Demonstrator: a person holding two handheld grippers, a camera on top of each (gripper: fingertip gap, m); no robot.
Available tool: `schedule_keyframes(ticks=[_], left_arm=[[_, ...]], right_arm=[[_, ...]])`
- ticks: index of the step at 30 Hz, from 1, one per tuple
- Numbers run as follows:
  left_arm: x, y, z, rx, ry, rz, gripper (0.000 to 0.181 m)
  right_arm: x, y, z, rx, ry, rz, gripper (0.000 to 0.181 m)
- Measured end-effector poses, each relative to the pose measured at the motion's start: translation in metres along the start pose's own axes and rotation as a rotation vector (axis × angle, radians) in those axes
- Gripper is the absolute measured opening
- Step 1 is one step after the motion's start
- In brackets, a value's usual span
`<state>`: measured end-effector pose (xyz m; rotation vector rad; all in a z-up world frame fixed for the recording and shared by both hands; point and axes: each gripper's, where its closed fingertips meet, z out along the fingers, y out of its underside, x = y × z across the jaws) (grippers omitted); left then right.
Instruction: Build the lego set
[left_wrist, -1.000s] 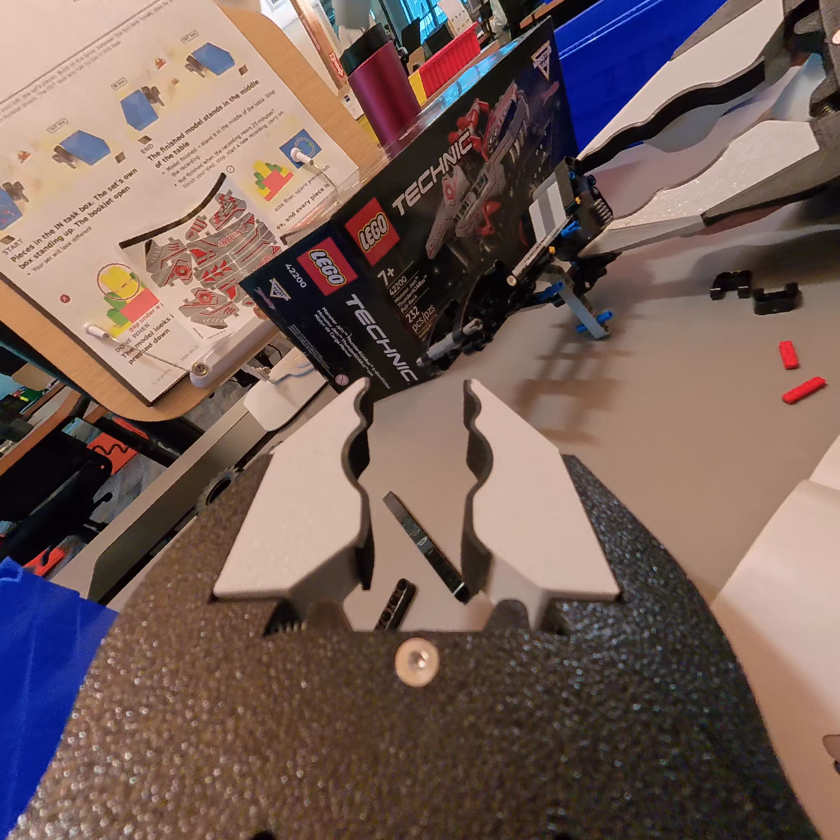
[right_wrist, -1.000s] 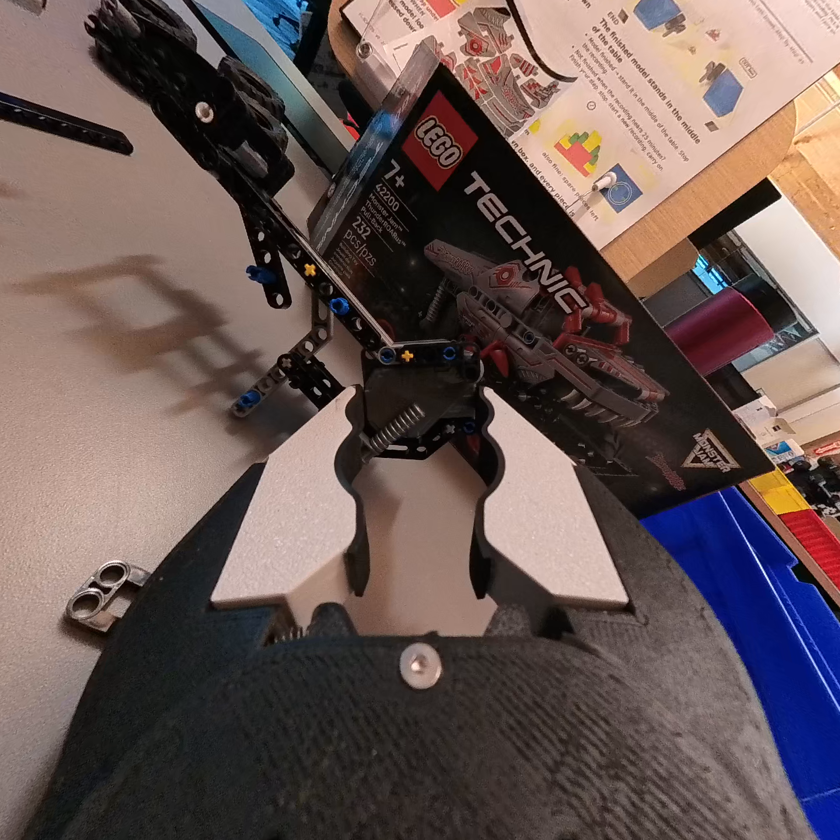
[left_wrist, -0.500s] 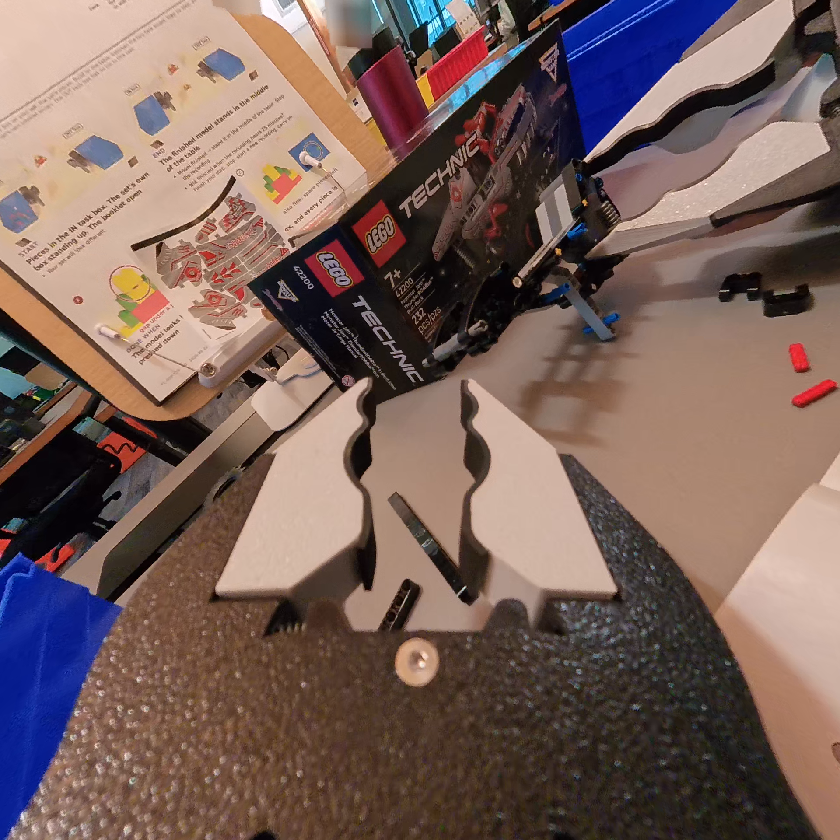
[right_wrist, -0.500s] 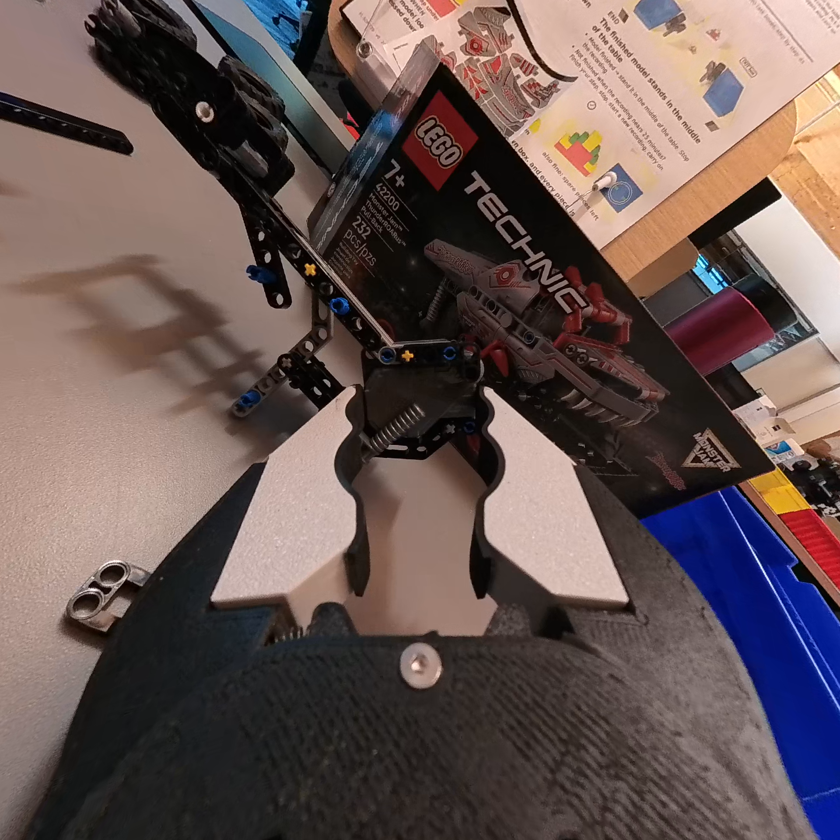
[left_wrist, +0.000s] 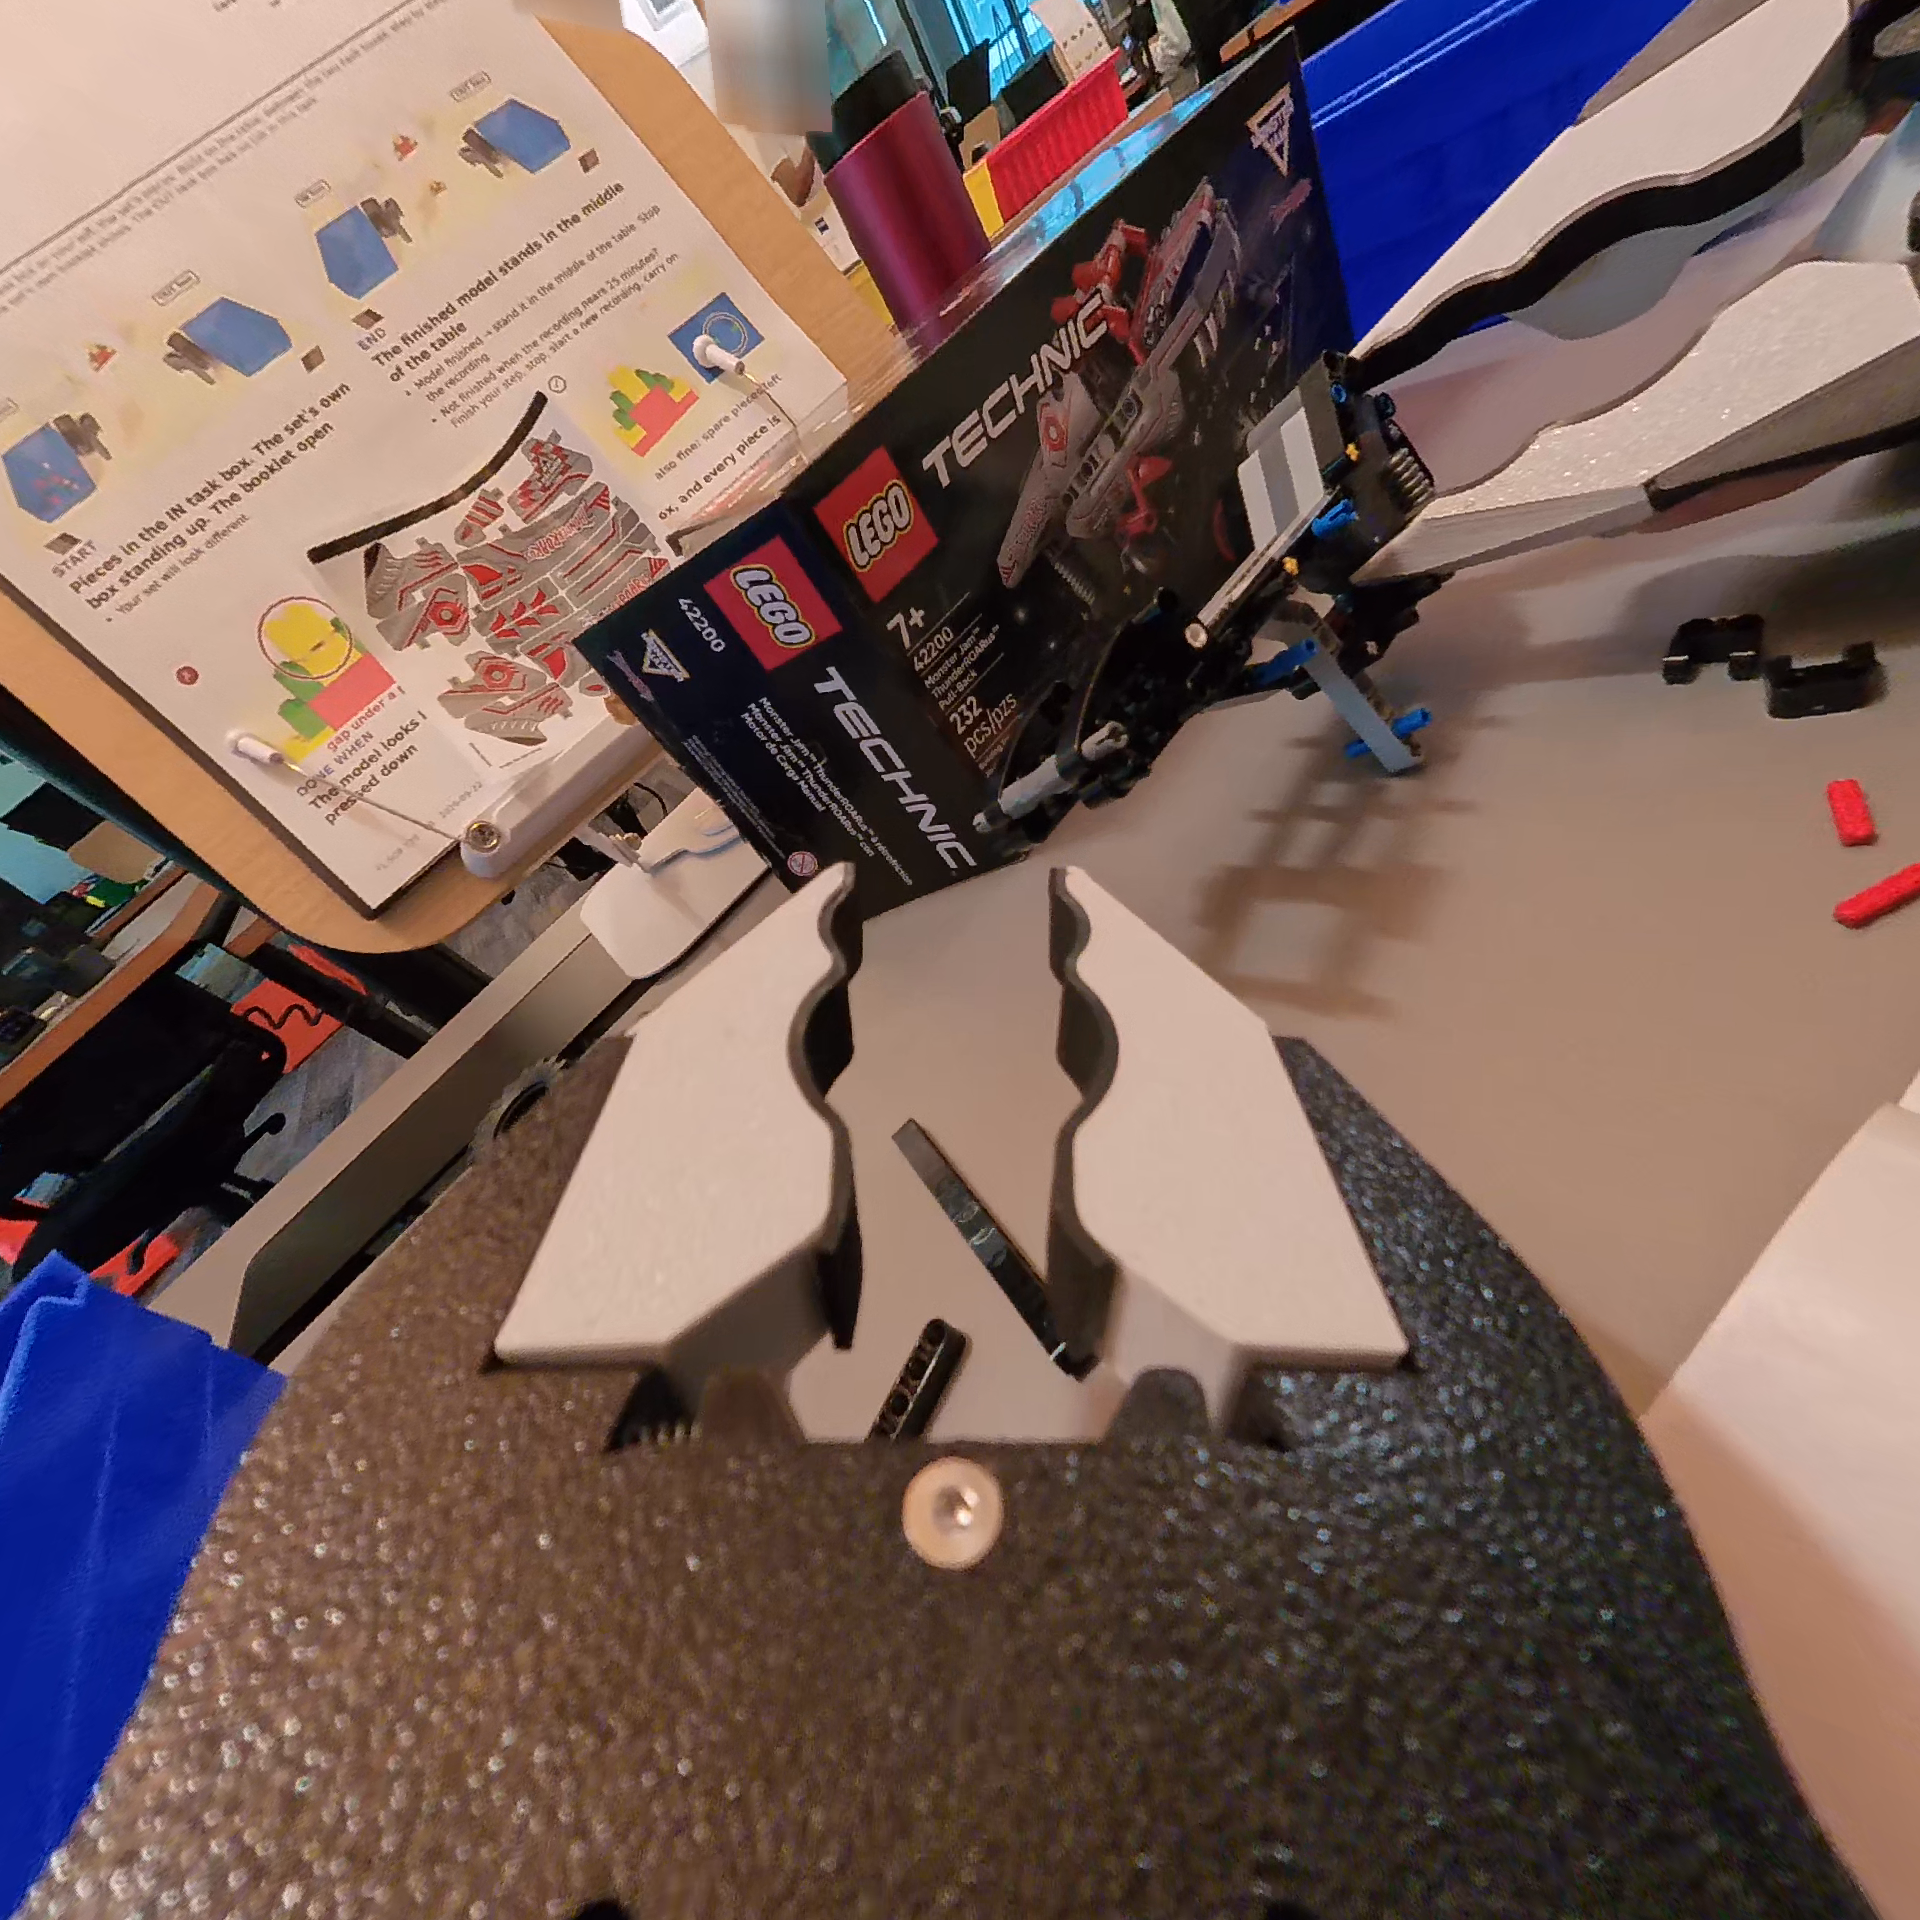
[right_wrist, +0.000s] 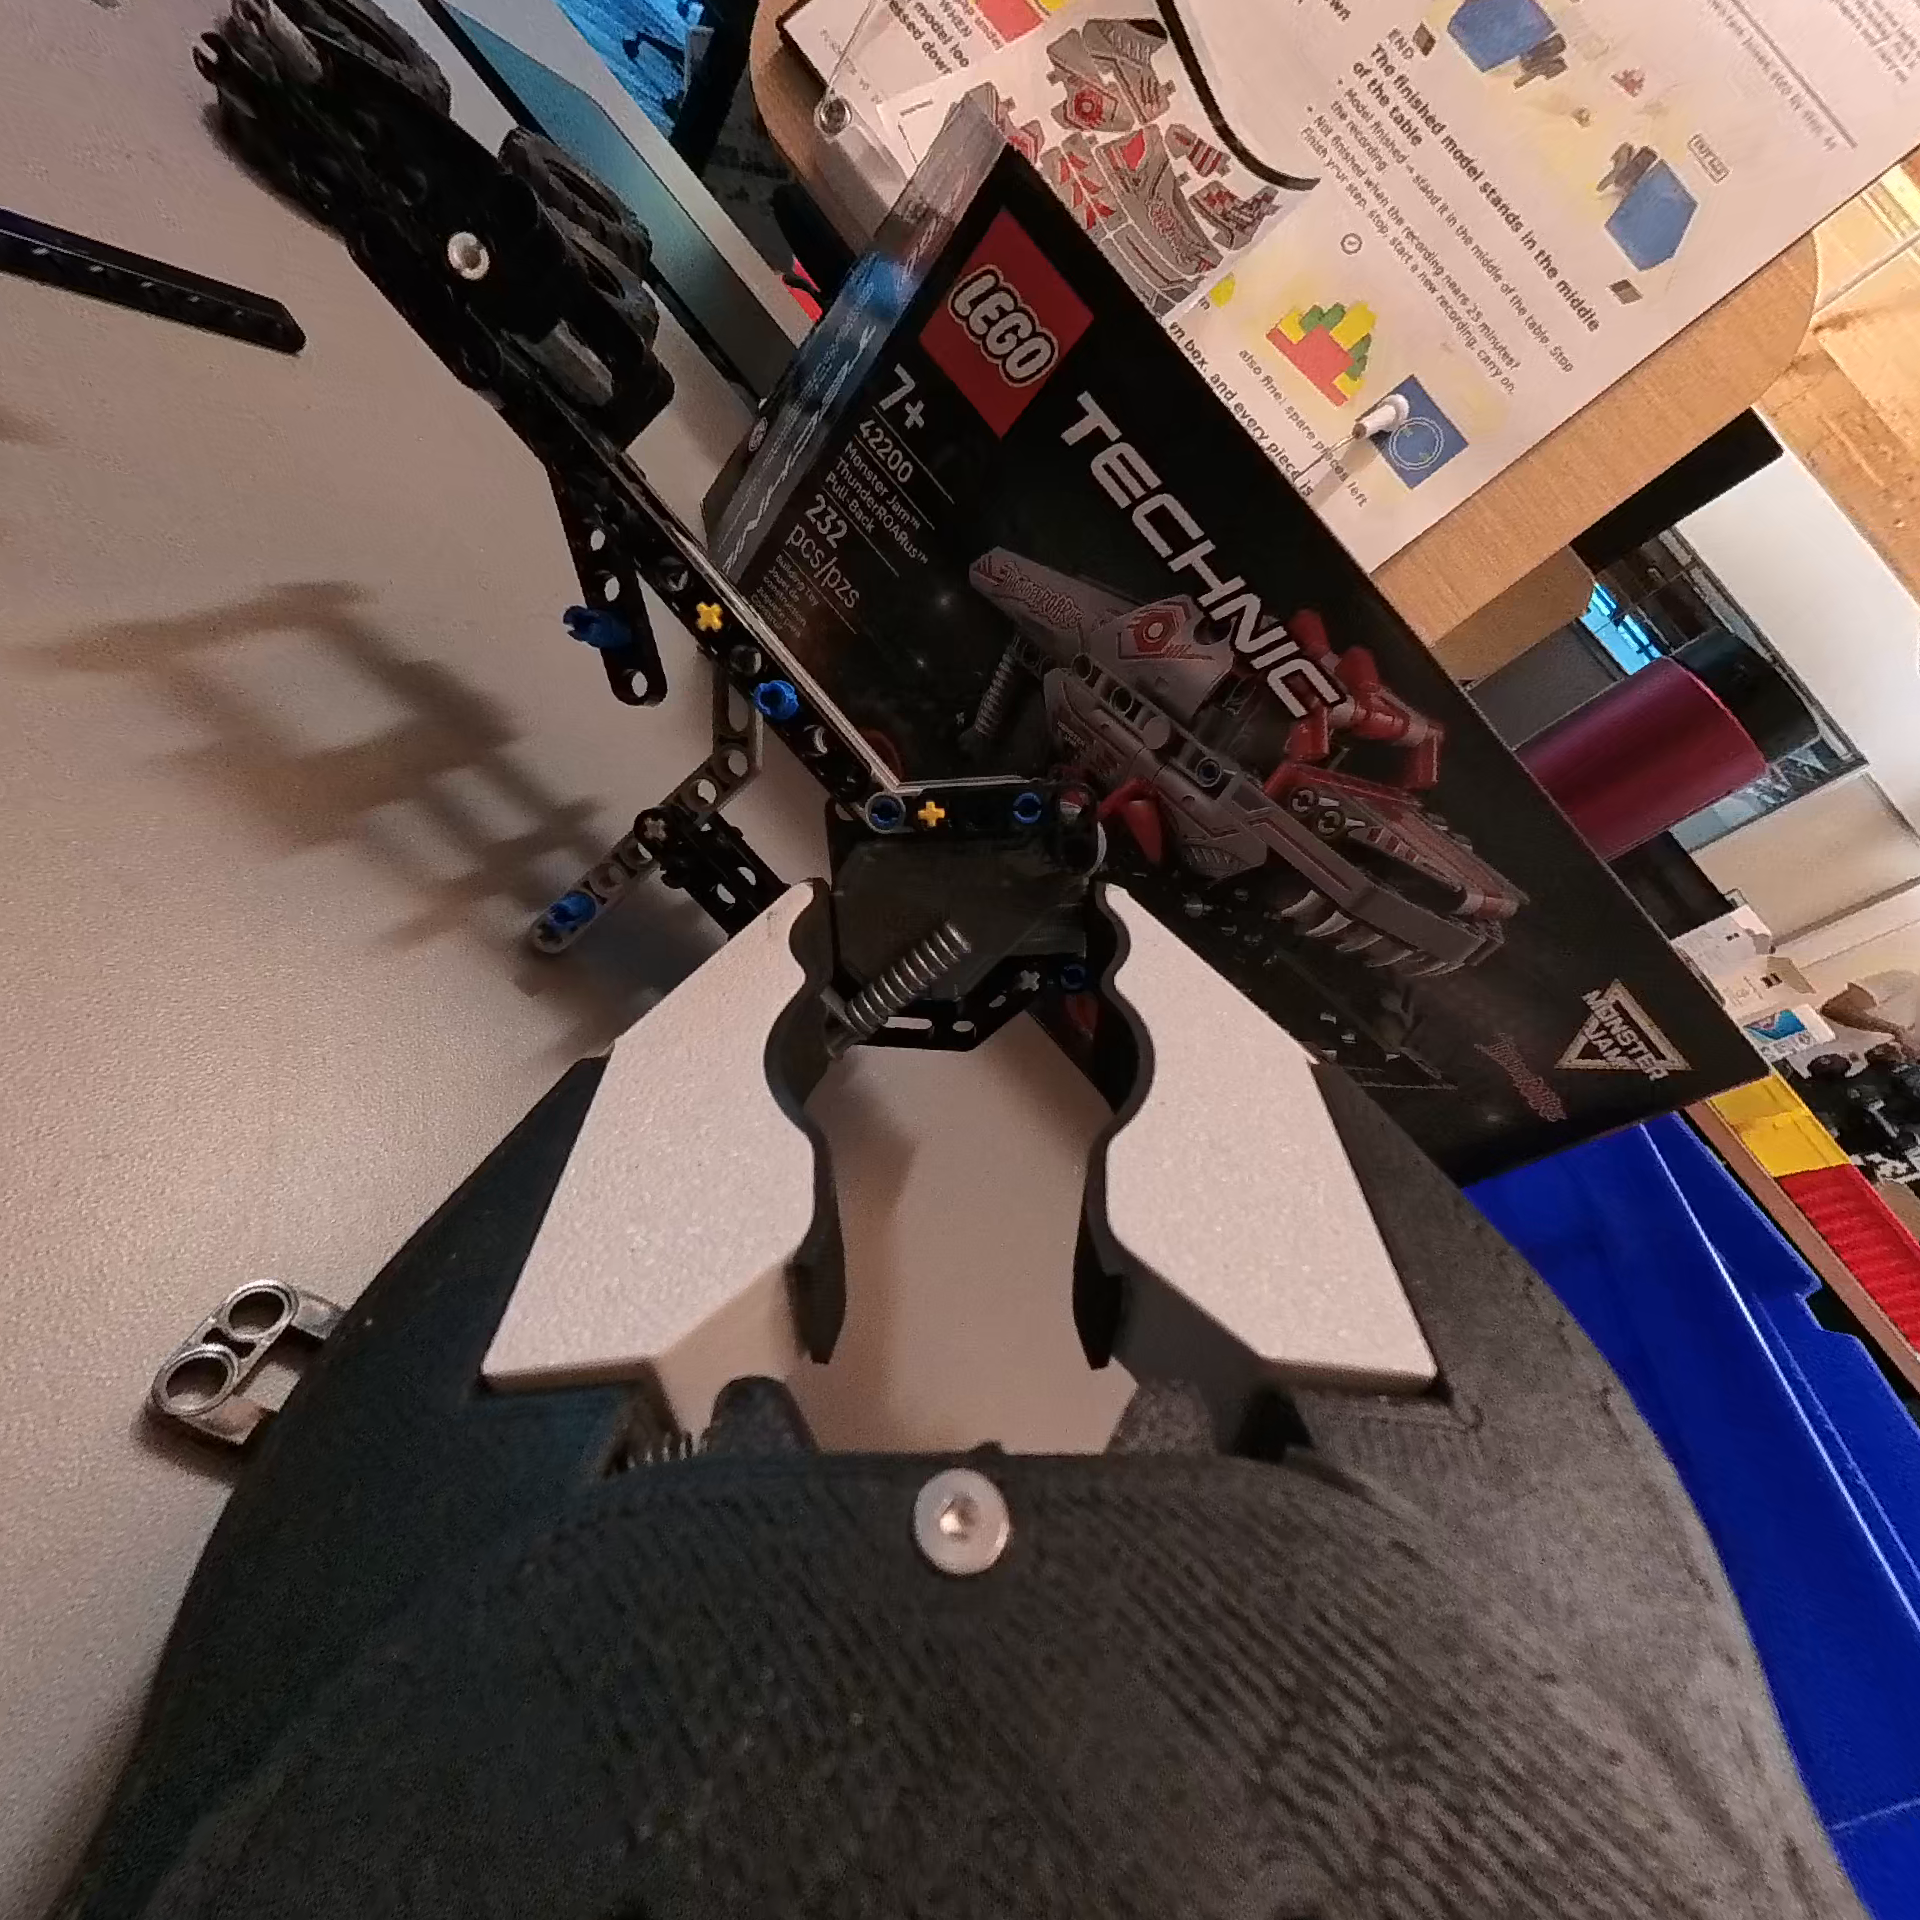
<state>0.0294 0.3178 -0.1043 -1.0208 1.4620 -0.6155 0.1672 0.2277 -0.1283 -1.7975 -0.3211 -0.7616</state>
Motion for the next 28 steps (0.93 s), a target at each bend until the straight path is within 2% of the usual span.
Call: schedule_keyframes(ticks=[24,28], left_arm=[[0.000,-0.003,-0.002,0.010,0.011,-0.014,0.034],[0.013,-0.013,-0.005,0.046,0.102,-0.055,0.034]], right_arm=[[0.001,0.000,0.000,-0.002,0.017,-0.012,0.046],[0.003,0.001,0.001,-0.005,0.028,-0.015,0.046]])
